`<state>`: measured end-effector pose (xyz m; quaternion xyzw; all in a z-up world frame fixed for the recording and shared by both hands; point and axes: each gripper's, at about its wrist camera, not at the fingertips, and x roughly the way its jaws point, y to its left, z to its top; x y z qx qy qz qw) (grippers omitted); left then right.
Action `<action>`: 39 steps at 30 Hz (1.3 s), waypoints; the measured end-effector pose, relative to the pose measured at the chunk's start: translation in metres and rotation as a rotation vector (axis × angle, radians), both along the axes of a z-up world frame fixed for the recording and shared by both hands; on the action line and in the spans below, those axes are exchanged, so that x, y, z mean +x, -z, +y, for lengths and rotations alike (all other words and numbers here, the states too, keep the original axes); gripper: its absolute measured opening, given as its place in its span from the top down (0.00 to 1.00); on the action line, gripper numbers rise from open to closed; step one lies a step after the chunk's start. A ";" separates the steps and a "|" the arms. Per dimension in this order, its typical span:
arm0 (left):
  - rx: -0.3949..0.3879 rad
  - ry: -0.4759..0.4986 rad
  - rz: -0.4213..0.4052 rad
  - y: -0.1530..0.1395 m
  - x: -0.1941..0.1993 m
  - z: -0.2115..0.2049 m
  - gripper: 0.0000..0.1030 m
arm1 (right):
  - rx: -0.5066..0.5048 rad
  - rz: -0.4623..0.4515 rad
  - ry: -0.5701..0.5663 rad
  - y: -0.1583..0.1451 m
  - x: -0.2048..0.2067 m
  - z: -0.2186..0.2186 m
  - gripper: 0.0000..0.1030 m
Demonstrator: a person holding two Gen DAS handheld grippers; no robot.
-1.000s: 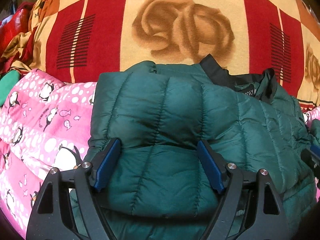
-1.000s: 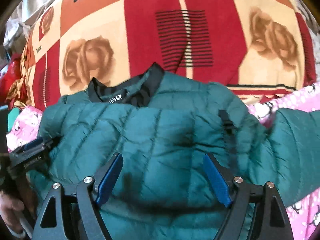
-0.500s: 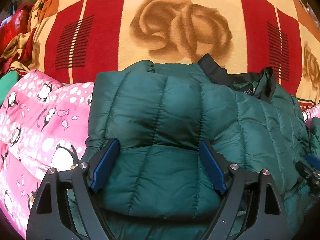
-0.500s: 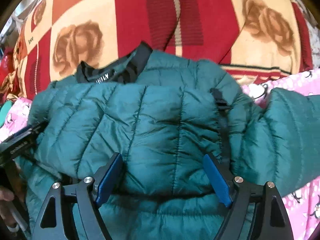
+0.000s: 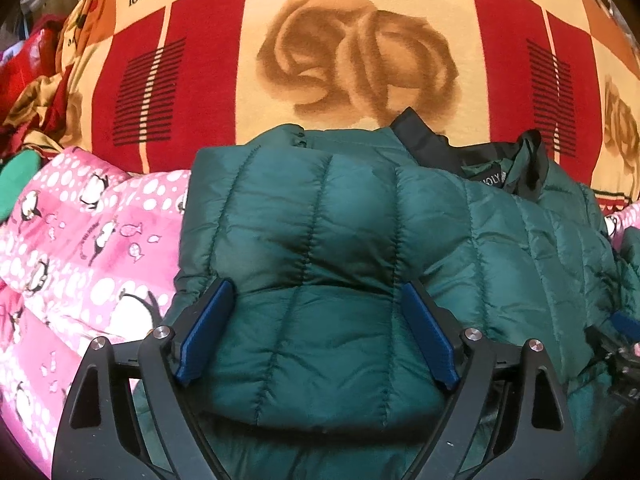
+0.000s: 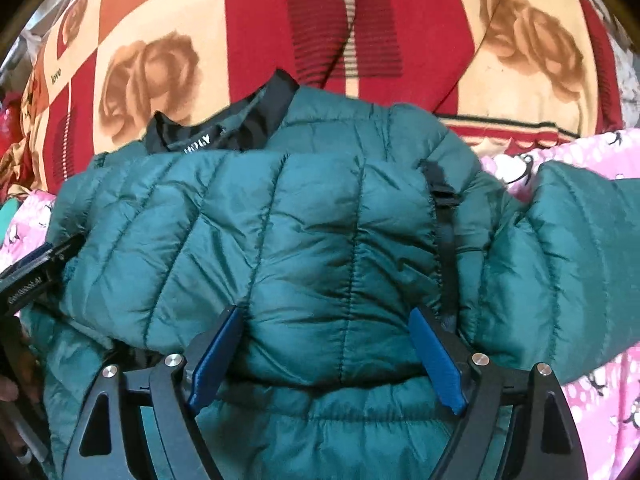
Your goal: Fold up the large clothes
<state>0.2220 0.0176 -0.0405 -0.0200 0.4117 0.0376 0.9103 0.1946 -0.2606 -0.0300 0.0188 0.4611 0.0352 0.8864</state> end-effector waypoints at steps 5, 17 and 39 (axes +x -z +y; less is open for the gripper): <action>0.013 -0.003 -0.019 -0.012 -0.016 -0.003 0.16 | 0.000 -0.052 -0.018 -0.017 -0.007 0.008 0.20; -0.003 0.015 -0.059 -0.040 -0.055 -0.012 0.16 | -0.010 -0.002 0.000 -0.012 -0.014 0.010 0.20; -0.073 0.017 -0.087 -0.068 -0.122 -0.034 0.16 | -0.006 -0.111 -0.001 -0.067 -0.095 0.011 0.20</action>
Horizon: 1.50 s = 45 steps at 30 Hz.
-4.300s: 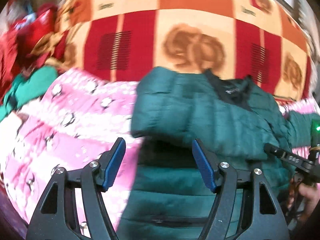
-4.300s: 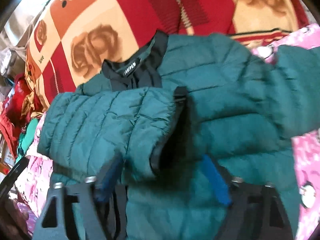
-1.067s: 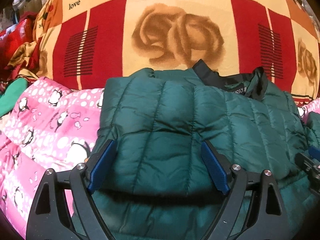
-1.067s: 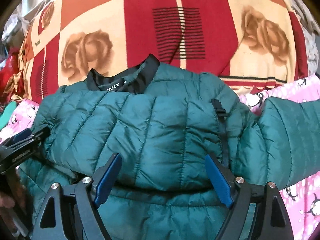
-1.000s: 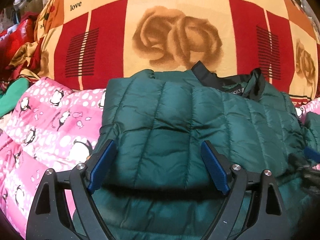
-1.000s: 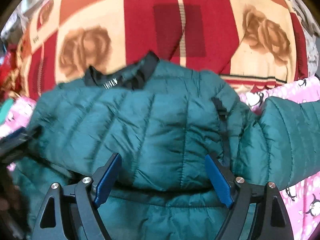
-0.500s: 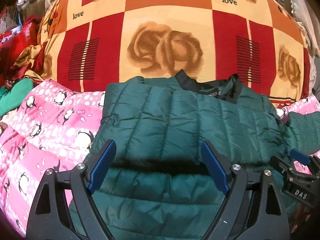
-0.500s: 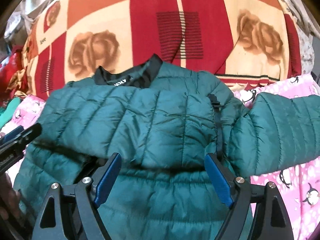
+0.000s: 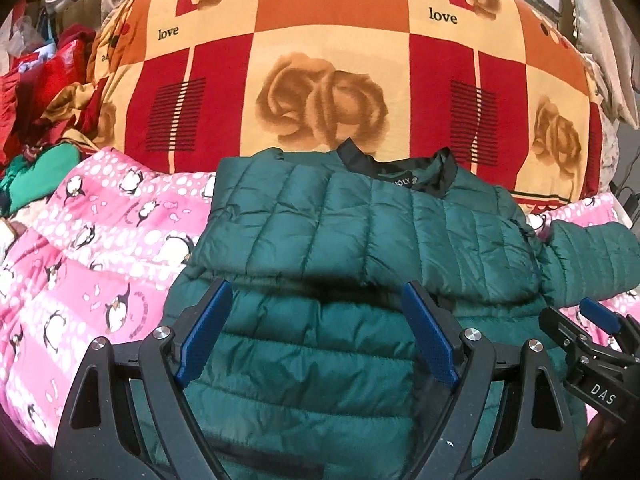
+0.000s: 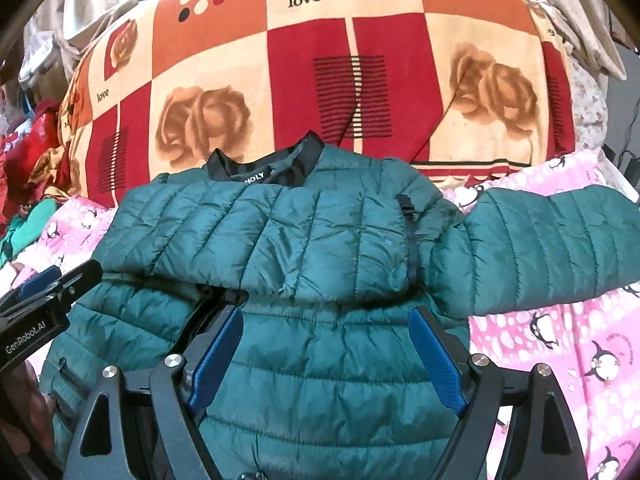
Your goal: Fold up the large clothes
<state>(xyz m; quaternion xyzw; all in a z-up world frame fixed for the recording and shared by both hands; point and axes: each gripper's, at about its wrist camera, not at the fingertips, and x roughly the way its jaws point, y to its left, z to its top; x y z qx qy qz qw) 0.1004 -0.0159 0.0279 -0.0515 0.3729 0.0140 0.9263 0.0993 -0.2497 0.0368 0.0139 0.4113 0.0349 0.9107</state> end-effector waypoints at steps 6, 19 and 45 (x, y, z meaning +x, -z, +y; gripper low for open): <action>0.005 0.008 -0.012 -0.006 -0.014 -0.007 0.16 | 0.006 -0.009 0.019 -0.005 -0.014 -0.010 0.20; 0.020 0.048 -0.024 -0.012 -0.027 -0.038 0.16 | 0.015 -0.017 0.054 -0.006 -0.033 -0.038 0.20; -0.128 0.149 0.050 0.004 -0.012 -0.084 0.16 | 0.003 0.002 0.153 0.005 -0.030 -0.104 0.20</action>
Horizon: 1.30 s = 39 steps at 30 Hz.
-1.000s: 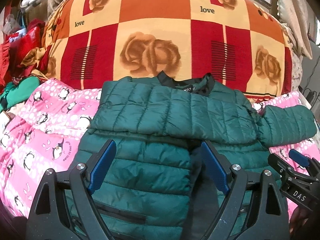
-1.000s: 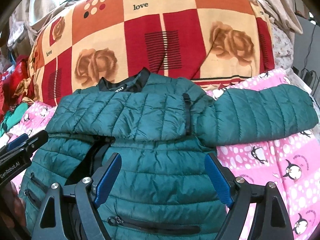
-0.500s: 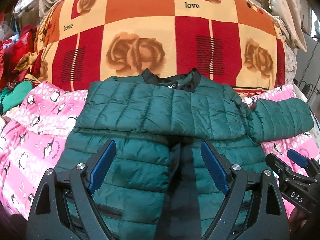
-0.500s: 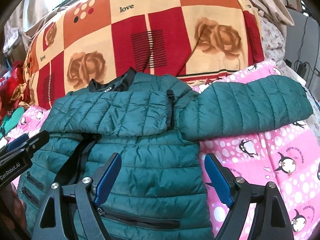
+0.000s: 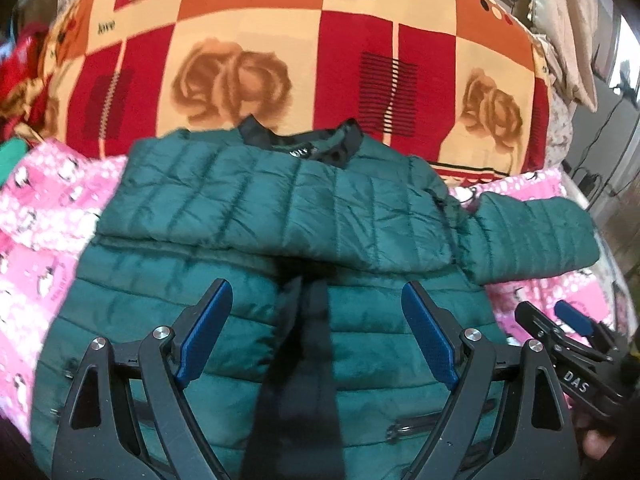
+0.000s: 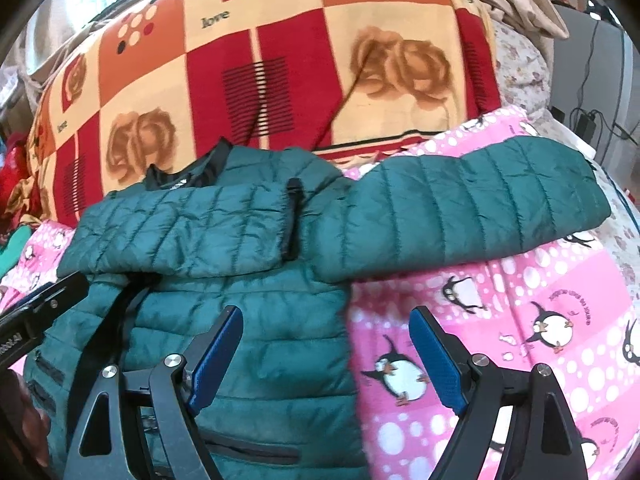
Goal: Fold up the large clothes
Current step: 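Move the right gripper to the other sleeve cuff and grasp it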
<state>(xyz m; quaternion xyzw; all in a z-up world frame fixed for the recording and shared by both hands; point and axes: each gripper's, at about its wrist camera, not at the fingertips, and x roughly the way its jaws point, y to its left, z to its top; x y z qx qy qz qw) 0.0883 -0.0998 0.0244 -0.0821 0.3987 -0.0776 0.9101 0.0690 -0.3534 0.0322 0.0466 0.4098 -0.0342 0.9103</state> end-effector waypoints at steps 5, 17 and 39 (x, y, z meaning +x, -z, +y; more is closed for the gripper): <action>-0.061 -0.016 0.036 0.005 0.007 0.004 0.16 | -0.020 0.001 0.045 -0.001 0.006 -0.025 0.20; -0.027 -0.035 0.052 0.015 0.013 0.016 0.16 | -0.022 0.007 0.218 0.001 0.026 -0.114 0.20; 0.022 -0.040 0.071 0.029 0.027 0.020 0.16 | 0.156 -0.040 0.532 0.012 0.081 -0.280 0.21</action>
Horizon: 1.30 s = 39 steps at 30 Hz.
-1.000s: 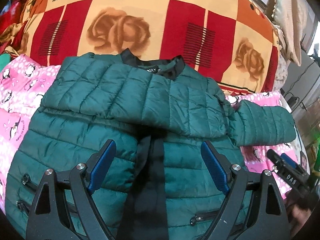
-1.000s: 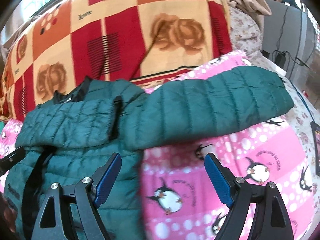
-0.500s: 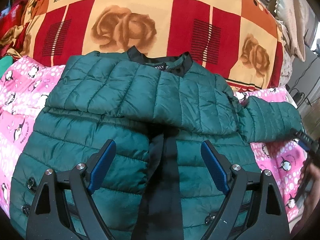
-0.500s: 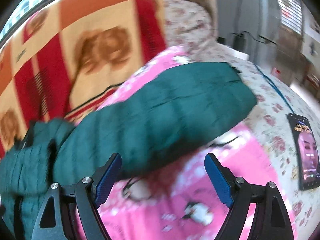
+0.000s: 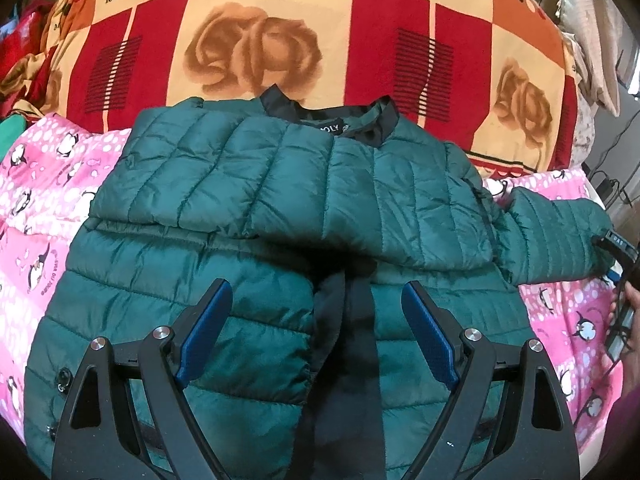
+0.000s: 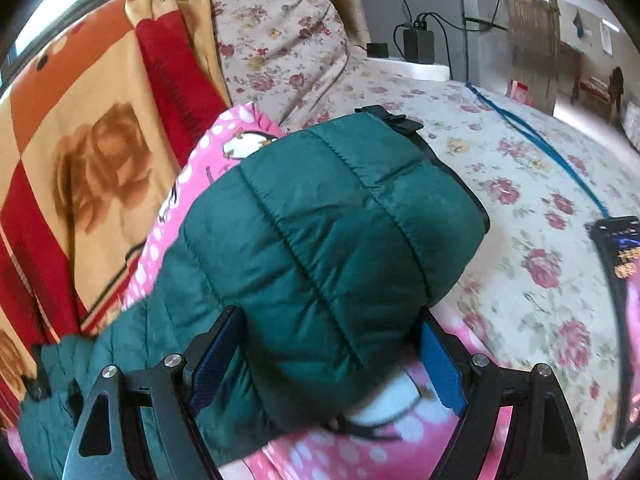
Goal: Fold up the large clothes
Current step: 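Move the right gripper to the other sleeve cuff and grasp it, then lift the sleeve with the right gripper and lay it across the jacket body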
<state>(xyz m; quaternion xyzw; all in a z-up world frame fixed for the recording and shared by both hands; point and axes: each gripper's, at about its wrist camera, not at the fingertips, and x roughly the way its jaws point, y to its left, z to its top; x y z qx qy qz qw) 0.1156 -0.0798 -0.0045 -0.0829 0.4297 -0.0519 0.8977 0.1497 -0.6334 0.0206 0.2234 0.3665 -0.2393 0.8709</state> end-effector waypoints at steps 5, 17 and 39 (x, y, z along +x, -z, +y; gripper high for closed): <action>0.016 -0.003 -0.012 -0.002 0.001 0.003 0.16 | -0.013 -0.082 -0.078 -0.015 -0.005 0.014 0.75; 0.009 -0.012 -0.064 -0.016 -0.011 0.014 0.16 | 0.087 -0.205 -0.323 -0.042 -0.020 0.101 0.80; -0.042 -0.100 -0.090 -0.025 -0.017 0.065 0.16 | 0.232 -0.190 -0.724 -0.037 0.023 0.301 0.80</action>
